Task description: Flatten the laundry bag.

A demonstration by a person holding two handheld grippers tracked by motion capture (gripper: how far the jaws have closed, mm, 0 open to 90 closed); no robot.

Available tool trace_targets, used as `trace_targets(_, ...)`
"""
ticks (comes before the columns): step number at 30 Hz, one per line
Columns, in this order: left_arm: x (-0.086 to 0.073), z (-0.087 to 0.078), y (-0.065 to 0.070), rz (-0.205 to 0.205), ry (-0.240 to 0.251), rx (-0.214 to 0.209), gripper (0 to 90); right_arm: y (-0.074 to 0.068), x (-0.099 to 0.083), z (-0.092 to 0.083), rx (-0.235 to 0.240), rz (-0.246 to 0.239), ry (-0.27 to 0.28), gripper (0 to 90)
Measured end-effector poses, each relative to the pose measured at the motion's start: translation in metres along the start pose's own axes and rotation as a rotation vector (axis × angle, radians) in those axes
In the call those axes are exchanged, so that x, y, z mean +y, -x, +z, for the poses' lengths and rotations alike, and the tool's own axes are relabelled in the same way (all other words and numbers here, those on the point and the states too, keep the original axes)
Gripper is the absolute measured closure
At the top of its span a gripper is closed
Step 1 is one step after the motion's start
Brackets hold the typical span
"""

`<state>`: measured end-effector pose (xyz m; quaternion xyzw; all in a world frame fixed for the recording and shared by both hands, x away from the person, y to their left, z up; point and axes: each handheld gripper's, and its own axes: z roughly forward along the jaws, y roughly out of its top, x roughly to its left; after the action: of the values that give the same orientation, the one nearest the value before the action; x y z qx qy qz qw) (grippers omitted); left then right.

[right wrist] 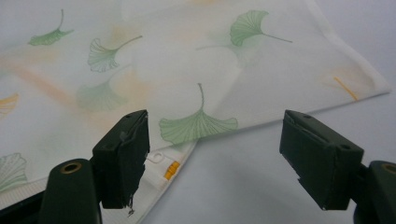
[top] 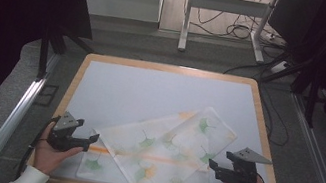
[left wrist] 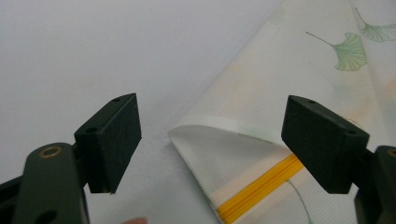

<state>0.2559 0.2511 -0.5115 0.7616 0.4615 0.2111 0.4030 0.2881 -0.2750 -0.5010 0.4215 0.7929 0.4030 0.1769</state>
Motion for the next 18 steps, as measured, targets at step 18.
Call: trace_targets(18,0.009,0.003,0.02,0.036,-0.03,-0.033,24.6,-0.001,0.0,0.002,-0.009,0.003,-0.031,26.2)
